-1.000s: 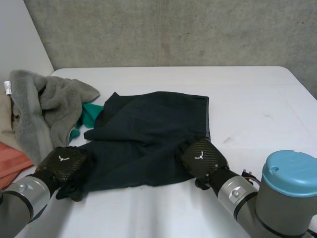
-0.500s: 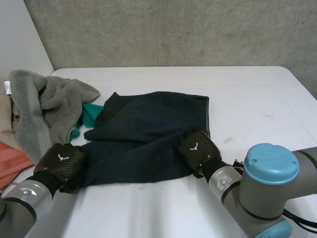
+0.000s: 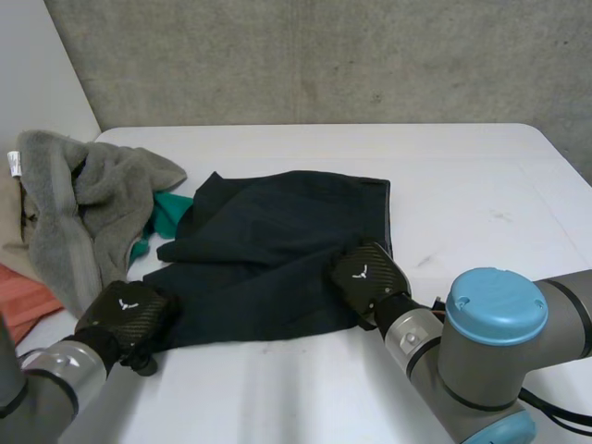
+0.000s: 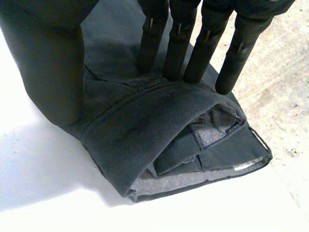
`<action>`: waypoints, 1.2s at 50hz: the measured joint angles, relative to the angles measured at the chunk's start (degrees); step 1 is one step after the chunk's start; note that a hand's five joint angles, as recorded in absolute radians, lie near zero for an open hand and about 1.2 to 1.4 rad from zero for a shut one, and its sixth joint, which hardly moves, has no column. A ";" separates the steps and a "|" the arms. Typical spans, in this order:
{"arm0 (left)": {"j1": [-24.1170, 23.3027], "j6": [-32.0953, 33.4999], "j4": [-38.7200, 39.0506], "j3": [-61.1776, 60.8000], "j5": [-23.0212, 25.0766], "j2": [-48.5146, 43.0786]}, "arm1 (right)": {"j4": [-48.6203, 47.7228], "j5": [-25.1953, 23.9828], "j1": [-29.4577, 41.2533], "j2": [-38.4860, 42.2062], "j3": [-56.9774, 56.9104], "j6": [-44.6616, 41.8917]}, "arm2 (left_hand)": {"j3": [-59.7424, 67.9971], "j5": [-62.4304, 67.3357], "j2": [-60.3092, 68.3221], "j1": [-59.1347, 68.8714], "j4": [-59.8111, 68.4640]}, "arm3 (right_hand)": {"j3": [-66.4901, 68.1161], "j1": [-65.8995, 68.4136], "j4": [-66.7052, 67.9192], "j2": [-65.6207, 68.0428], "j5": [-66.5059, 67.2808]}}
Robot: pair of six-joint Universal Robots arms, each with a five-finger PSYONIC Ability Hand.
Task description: Fold the laundry.
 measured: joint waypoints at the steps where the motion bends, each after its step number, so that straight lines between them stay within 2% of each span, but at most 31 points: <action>1: 0.12 0.91 1.07 0.86 -0.35 -1.86 | -0.02 0.07 -0.06 -0.05 -0.01 0.14 | -0.15 -0.23 -0.19 -0.28 -0.19 | -0.05 0.00 0.00 0.00 -0.12; 10: -0.15 3.70 7.80 5.14 -2.75 -8.12 | -0.23 0.20 -0.36 0.66 -0.53 0.53 | -0.14 -0.19 -0.34 -0.05 -0.28 | -0.95 -0.87 -0.37 -0.27 -1.26; 15: -0.98 4.85 9.33 7.34 -2.98 -11.16 | -0.29 0.31 -0.55 2.02 -1.33 0.41 | 3.99 5.04 4.15 6.31 4.70 | 0.43 0.45 0.81 0.93 0.54; 17: -1.26 5.54 9.36 8.15 -2.89 -12.48 | -0.30 0.42 -0.69 2.44 -1.70 0.38 | 9.54 10.26 9.70 11.72 10.12 | 8.29 7.08 8.61 9.02 7.41; 19: -1.48 6.40 9.21 8.86 -2.80 -13.57 | -0.27 0.53 -0.87 2.61 -2.12 0.37 | 25.64 25.16 25.96 26.31 25.36 | 23.65 19.84 25.10 25.75 23.18; 20: -1.57 6.88 9.08 9.15 -2.80 -13.94 | -0.22 0.58 -0.96 2.55 -2.32 0.39 | 31.86 31.81 32.37 31.40 32.19 | 27.10 23.68 29.15 29.62 27.91; 23: -1.79 8.31 8.78 9.78 -3.10 -13.61 | 0.19 0.74 -1.18 1.54 -2.83 0.59 | 35.40 35.58 36.28 32.64 36.94 | 29.66 26.11 33.30 32.30 31.60; 28: -2.60 8.34 7.96 10.49 -5.26 -4.60 | 3.36 0.75 -1.70 -4.95 -4.27 1.45 | 35.55 35.58 36.44 32.64 37.32 | 30.87 26.90 33.82 32.30 32.11; 33: -4.33 2.35 4.53 14.50 -7.72 11.10 | 12.54 0.69 -2.61 -14.90 -9.61 2.22 | 35.82 35.58 36.62 32.86 37.34 | 33.02 26.90 33.94 32.30 32.11; 37: -5.29 -3.24 -3.61 22.30 -7.65 20.73 | 23.51 0.55 -4.38 -22.41 -18.11 3.32 | 36.19 35.58 36.83 33.41 37.35 | 33.02 27.69 33.96 32.33 32.11; 41: -5.45 -7.50 -15.12 33.66 -6.29 24.31 | 34.35 0.09 -6.75 -27.46 -29.39 5.16 | 36.21 35.58 36.85 33.44 37.36 | 33.02 28.09 33.97 32.33 32.40; 43: -5.37 -8.45 -18.93 37.54 -5.86 24.01 | 37.13 -0.15 -7.46 -28.08 -32.88 5.66 | 36.22 35.59 36.85 33.44 37.37 | 33.03 28.87 33.97 32.34 32.69; 45: -5.07 -9.82 -25.89 44.67 -5.19 21.64 | 41.40 -0.81 -8.68 -28.00 -38.45 6.31 | 36.29 35.74 36.85 33.44 37.37 | 33.03 29.20 33.98 32.33 32.85; 46: -5.03 -9.93 -26.60 45.41 -5.14 21.27 | 41.82 -0.90 -8.82 -27.89 -38.97 6.36 | 36.29 35.74 36.85 33.44 37.37 | 33.03 29.20 33.98 32.34 32.87; 50: -4.50 -10.83 -34.84 53.97 -4.54 13.94 | 46.35 -2.47 -10.55 -24.14 -43.85 6.69 | 36.29 35.74 36.85 33.44 37.38 | 33.03 29.20 33.99 32.33 32.90; 55: -4.62 -10.87 -38.03 58.51 -4.10 4.03 | 47.25 -3.40 -11.08 -17.38 -43.98 6.56 | 36.29 35.74 36.86 33.44 37.38 | 33.03 29.20 33.99 32.33 32.90; 60: -5.80 -11.17 -34.91 62.22 -3.36 -7.35 | 43.01 -1.97 -10.40 -8.30 -43.23 6.92 | 36.29 35.76 36.92 33.44 37.38 | 33.03 29.20 33.99 32.33 33.05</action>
